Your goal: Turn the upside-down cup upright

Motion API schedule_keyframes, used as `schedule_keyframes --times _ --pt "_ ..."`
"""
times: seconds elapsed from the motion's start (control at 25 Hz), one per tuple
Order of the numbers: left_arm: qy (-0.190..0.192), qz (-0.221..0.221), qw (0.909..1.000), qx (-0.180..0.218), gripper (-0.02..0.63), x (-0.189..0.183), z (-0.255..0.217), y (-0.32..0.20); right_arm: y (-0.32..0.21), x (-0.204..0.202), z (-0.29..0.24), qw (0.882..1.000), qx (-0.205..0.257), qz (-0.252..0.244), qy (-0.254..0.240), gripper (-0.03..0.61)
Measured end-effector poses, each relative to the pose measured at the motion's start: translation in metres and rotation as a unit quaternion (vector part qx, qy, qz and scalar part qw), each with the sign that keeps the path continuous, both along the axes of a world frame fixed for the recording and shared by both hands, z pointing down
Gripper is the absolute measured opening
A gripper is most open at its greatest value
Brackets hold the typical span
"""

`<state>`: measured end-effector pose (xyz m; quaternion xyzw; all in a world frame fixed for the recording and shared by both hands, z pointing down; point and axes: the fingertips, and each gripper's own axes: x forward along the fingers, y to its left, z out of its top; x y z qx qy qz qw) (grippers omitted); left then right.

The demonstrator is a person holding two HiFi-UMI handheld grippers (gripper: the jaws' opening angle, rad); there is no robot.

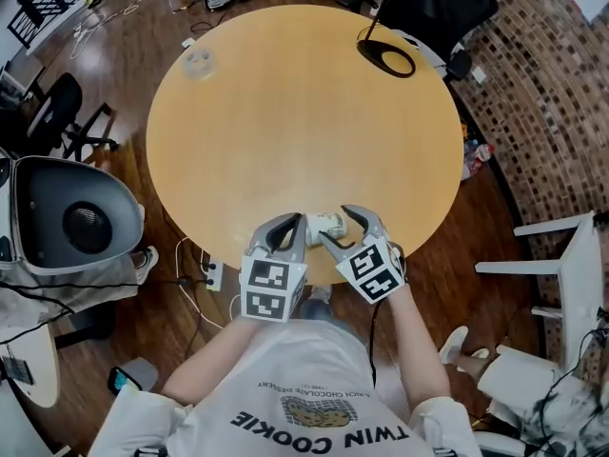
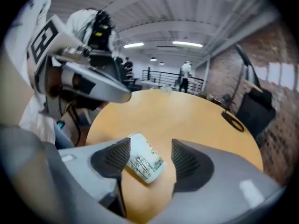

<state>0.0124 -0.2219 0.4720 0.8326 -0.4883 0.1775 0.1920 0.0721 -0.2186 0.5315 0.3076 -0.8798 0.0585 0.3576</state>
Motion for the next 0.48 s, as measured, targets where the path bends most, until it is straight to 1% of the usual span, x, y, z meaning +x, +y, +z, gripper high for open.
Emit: schedule_keyframes --times 0.04,0.08,0.2,0.32,0.4,0.48 --pt "0.001 0.0 1.0 0.0 0.006 0.0 0.0 0.0 0.004 -0.004 0.003 0.998 0.007 -0.044 0.04 0.267" --pt "0.001 -0.001 1.0 0.0 0.006 0.0 0.0 0.0 0.008 -0.008 0.006 0.994 0.011 -0.082 0.076 0.267" --pt "0.004 -0.005 1.0 0.001 0.006 -0.004 -0.002 -0.002 0.014 -0.022 0.02 0.973 0.014 -0.171 0.158 0.267" --pt "0.007 -0.013 0.9999 0.003 0.006 -0.009 -0.004 -0.005 0.017 -0.032 0.032 0.95 0.007 -0.233 0.209 0.27" --pt "0.008 -0.02 0.9997 0.004 0.006 -0.014 -0.005 -0.005 0.021 -0.035 0.041 0.935 -0.004 -0.265 0.234 0.273" --pt "0.009 -0.029 0.9995 0.005 0.006 -0.019 -0.005 -0.006 0.021 -0.037 0.047 0.927 -0.011 -0.279 0.25 0.287"
